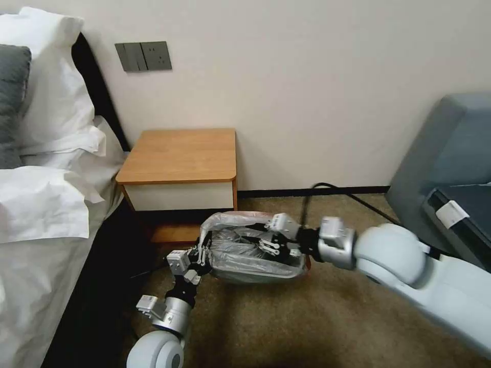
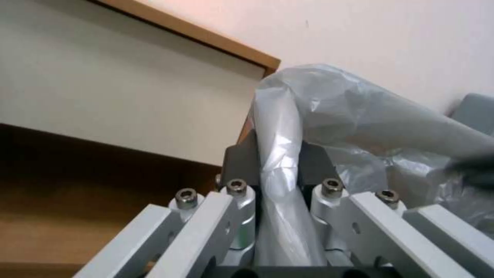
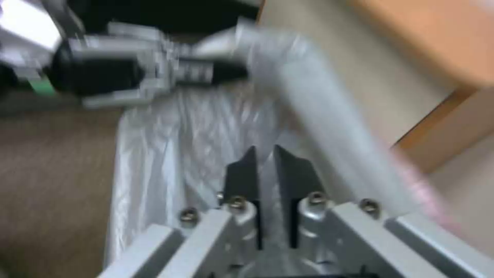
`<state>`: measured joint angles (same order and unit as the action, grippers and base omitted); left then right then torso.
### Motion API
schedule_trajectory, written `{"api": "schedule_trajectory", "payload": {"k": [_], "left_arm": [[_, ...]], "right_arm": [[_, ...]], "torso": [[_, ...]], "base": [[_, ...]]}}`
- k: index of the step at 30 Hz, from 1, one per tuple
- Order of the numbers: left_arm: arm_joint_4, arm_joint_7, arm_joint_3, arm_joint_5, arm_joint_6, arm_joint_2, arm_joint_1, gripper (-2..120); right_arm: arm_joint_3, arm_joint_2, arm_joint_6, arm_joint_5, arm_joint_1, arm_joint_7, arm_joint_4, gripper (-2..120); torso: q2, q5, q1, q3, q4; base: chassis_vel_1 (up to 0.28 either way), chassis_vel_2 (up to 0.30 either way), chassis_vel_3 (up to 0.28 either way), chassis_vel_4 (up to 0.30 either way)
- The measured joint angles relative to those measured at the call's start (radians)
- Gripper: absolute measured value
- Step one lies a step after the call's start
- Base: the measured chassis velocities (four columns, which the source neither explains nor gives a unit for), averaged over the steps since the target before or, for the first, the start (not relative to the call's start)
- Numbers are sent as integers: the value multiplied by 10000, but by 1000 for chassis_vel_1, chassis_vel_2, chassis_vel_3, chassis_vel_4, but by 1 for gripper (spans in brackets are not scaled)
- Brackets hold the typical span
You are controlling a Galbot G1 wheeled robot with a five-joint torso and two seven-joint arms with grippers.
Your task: Pick up the garbage bag from the table and place it over the trash can.
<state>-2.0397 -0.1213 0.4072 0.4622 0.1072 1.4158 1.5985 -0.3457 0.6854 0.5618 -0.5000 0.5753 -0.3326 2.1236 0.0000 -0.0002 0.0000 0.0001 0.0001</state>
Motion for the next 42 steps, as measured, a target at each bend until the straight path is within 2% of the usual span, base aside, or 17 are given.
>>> {"api": "schedule_trajectory", "payload": {"k": [2,7,14,16,21,33,36,42], "left_arm": [[-23,-20,-5,77,1,5,-10,9],[-85,-81,-8,96,1,1,-22,9],[-182,-173,-20,-284,95,13,-9,9],[-275,-180,-22,-339,105,5,11,9],[-360,-193,-22,-365,108,7,47,9],[-392,-355,-19,-582,226,60,163,9],[-395,-353,-18,-553,216,67,135,9],[-98,-116,16,-335,43,116,-9,9]], "right_arm": [[-425,197,352,-161,-320,220,-242,0],[-1175,637,1029,-193,-934,439,-664,0],[-1966,1373,1592,431,-1313,1057,-1208,0],[-2240,1618,1722,1001,-1388,1183,-1424,0],[-2436,1883,1736,1881,-1404,1169,-1841,0],[-2586,2132,1726,2168,-1595,989,-2654,0],[-2602,2131,1721,2230,-1593,992,-2681,0],[-2449,1859,1710,1898,-1574,1145,-1971,0]], "torso": [[0,0,0,0,-1],[0,-1,0,-1,-1],[-1,2,0,0,0],[-1,1,0,0,0],[0,1,0,0,-1],[0,1,1,0,-1],[-1,2,0,-1,-1],[0,2,0,-2,-1]], "base": [[0,0,0,0],[0,0,0,0],[0,0,0,0],[0,0,0,0],[0,0,0,0],[0,0,0,0],[0,0,0,0],[0,0,0,0]]}}
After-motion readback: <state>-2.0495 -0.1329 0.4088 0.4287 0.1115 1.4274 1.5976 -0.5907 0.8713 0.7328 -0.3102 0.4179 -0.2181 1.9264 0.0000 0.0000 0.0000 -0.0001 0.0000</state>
